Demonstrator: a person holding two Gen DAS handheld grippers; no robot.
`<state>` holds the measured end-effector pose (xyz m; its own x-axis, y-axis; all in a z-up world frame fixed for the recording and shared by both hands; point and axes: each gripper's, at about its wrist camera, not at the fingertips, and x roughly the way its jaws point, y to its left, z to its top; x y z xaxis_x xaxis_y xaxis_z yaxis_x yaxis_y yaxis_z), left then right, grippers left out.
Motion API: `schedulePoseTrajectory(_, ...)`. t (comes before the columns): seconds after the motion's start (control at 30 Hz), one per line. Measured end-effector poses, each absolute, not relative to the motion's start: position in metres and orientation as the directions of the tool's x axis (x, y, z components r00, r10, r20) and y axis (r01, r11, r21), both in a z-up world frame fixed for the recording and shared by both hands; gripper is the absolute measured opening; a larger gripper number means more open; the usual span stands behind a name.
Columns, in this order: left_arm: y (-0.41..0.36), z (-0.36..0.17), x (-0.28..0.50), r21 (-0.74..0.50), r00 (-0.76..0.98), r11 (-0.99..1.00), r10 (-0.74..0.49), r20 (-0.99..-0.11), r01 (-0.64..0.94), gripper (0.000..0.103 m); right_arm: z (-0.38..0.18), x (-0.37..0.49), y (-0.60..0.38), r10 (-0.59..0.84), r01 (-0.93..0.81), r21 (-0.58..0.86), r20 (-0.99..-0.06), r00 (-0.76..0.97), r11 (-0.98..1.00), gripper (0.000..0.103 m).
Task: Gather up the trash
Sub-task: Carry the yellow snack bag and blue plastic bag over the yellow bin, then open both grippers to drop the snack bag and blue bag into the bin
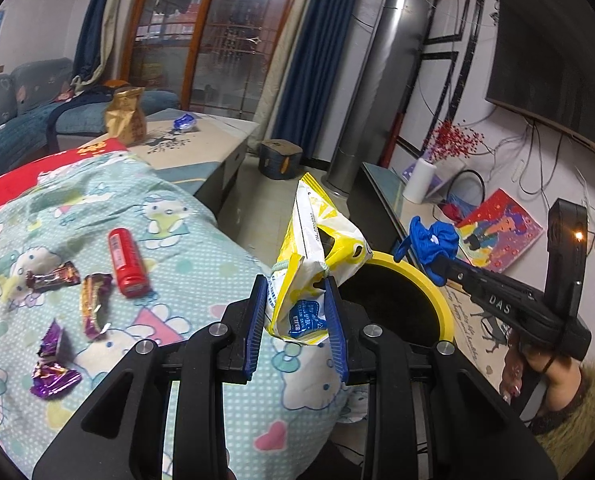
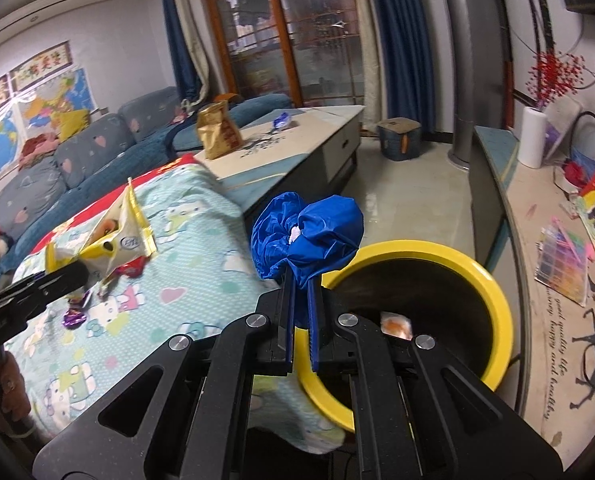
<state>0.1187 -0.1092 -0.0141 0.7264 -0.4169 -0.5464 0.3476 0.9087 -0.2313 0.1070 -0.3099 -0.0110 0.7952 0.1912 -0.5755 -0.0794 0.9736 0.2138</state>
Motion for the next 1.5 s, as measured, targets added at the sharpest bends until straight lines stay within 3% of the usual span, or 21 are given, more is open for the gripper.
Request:
schedulePoseTrajectory(0.8,-0.183,-0.044,0.129,-0.193,0.632,0.855,-0.492,-0.599,0.482,0.027,-0.036,0.116,-0.371,0.078,0.081,0.22,-0.63,0.773,0.972,0.003)
schedulePoseTrajectory(1.5,-0.234,-0.087,0.147,-0.163,0.541,0.827,-0.488,-0.685,0.538,0.027,-0.065,0.123,-0.4,0.064,0.154,0.249,-0.69,0.721,0.956,0.003)
